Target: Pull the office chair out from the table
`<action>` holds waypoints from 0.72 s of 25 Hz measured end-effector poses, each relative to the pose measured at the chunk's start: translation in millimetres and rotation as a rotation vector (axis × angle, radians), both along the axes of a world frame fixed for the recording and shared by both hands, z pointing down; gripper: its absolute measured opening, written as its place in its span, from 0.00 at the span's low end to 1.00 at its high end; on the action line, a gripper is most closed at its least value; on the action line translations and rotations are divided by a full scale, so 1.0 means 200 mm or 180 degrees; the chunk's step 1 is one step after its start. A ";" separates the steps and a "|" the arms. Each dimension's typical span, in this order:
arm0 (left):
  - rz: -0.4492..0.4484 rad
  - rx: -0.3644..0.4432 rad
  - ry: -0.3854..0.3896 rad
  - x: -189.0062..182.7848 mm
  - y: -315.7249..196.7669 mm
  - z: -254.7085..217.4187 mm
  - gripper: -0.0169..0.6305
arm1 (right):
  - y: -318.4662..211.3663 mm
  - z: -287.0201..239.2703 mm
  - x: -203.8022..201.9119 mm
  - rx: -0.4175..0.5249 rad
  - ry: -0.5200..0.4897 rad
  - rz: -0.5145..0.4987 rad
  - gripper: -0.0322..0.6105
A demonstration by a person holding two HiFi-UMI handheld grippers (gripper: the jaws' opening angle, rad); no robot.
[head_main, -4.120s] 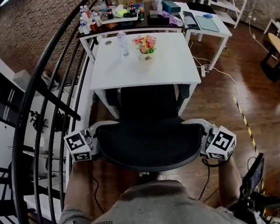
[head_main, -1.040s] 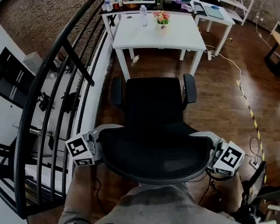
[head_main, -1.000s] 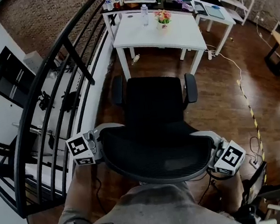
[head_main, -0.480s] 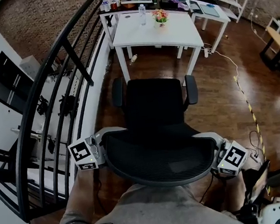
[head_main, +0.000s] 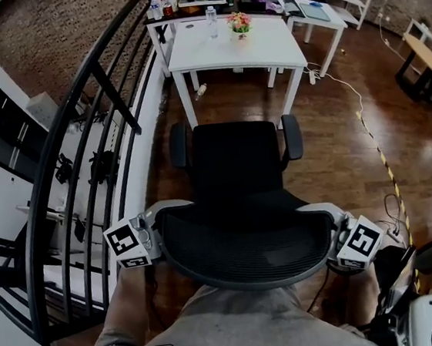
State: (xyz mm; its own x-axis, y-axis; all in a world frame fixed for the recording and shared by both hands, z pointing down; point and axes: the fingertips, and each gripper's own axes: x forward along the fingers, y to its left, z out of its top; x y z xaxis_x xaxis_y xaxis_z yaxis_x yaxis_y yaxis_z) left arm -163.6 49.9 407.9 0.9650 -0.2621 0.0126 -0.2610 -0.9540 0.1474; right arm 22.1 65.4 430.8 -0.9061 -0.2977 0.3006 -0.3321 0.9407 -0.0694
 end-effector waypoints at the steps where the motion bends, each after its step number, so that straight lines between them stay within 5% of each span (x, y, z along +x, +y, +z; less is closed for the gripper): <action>1: -0.0002 0.0003 -0.0002 0.00 0.00 0.00 0.33 | 0.01 0.00 0.00 0.0004 -0.0006 0.0001 0.30; 11: -0.0056 0.0037 0.0062 -0.02 0.00 -0.01 0.36 | -0.01 -0.01 -0.02 0.0086 -0.0010 0.0069 0.33; 18: -0.0317 0.0114 0.0190 -0.10 0.00 -0.04 0.46 | -0.04 -0.01 0.02 0.0161 -0.0024 0.0514 0.48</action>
State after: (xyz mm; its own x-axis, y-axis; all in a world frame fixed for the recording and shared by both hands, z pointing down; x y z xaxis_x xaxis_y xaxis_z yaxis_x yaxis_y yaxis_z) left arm -183.9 50.0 399.7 0.9328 -0.3560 -0.0550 -0.3467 -0.9287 0.1318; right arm 26.4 56.5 429.4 -0.8475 -0.4541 0.2748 -0.4788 0.8776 -0.0264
